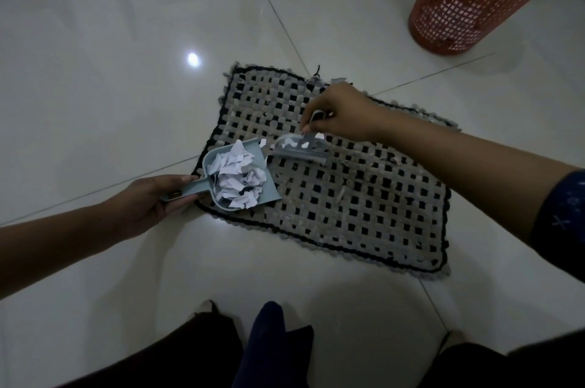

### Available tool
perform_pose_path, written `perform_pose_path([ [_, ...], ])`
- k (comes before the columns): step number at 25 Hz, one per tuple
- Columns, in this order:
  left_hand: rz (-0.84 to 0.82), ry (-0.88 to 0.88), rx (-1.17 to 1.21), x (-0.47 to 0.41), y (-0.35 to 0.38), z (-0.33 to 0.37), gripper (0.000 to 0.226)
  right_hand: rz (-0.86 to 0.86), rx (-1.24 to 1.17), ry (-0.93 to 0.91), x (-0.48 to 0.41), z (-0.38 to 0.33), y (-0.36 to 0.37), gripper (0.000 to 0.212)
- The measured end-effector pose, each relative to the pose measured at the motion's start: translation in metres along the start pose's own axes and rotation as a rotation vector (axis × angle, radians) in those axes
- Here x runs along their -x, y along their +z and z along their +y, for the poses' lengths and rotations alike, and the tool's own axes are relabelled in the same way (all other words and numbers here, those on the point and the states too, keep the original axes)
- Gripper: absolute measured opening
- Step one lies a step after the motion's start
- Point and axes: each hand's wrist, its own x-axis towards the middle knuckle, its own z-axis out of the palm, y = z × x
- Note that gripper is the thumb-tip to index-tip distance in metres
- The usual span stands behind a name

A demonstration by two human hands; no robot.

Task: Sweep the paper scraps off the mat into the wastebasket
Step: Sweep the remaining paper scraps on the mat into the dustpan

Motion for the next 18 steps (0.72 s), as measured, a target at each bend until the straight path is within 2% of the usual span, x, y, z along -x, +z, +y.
perform_pose_path([
  [3, 0.005, 0.014, -0.001, 0.001, 0.0, 0.004, 0.037, 0.099, -0.056, 0.028, -0.002, -0.002, -0.011, 0.013],
  [5, 0.01, 0.025, 0.006, 0.001, 0.002, 0.005, 0.026, 0.193, -0.117, 0.087, -0.005, -0.001, -0.022, 0.014],
  [8, 0.013, 0.032, 0.024, -0.001, 0.002, 0.006, 0.022, 0.352, 0.024, 0.201, -0.01, 0.007, -0.033, 0.014],
  [11, 0.013, 0.032, 0.039, 0.0, 0.001, 0.006, 0.026, 0.377, 0.158, 0.291, -0.007, 0.013, -0.013, 0.017],
  [18, 0.014, 0.02, 0.084, 0.0, -0.002, 0.004, 0.021, 0.383, 0.046, 0.229, -0.025, -0.018, 0.037, 0.033],
])
